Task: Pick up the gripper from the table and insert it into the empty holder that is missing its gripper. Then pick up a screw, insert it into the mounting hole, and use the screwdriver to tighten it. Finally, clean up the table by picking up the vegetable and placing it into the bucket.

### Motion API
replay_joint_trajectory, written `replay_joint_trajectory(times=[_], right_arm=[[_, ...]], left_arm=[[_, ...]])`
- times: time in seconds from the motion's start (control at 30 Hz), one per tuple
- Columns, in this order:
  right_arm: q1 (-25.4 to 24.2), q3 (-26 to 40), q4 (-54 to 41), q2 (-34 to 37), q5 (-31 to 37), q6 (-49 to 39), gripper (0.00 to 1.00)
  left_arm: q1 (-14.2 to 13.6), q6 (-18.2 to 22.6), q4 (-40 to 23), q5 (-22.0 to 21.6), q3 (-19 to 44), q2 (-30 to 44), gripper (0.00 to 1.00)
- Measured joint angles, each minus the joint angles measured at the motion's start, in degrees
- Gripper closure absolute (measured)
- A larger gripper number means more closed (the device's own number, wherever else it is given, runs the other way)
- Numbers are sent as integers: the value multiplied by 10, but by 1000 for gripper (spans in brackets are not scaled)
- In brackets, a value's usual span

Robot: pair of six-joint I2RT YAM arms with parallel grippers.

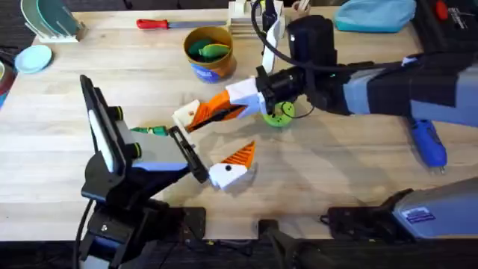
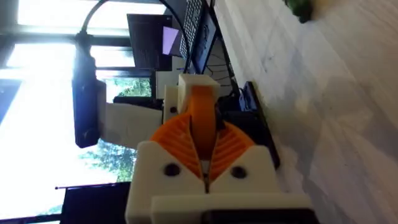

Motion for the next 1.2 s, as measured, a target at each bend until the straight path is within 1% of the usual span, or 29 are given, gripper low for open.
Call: replay_joint_trajectory(times=[0.27, 0.57, 0.77, 0.9, 1.03, 1.2], right_arm=[[5, 32, 0, 37, -2, 0, 995], [7, 36, 1, 42, 4, 0, 995], [15, 37, 3, 42, 24, 1, 986], [18, 37, 3, 42, 30, 5, 877], [25, 37, 2, 42, 27, 5, 732], [26, 37, 0, 45, 6, 6, 627]], left_arm=[[5, 0, 0, -4, 0, 0, 8], [6, -4, 0, -6, 0, 0, 8], [7, -8, 0, -17, 0, 0, 8], [9, -8, 0, -19, 0, 0, 8], [7, -7, 0, -11, 0, 0, 7], [6, -4, 0, -3, 0, 0, 7]])
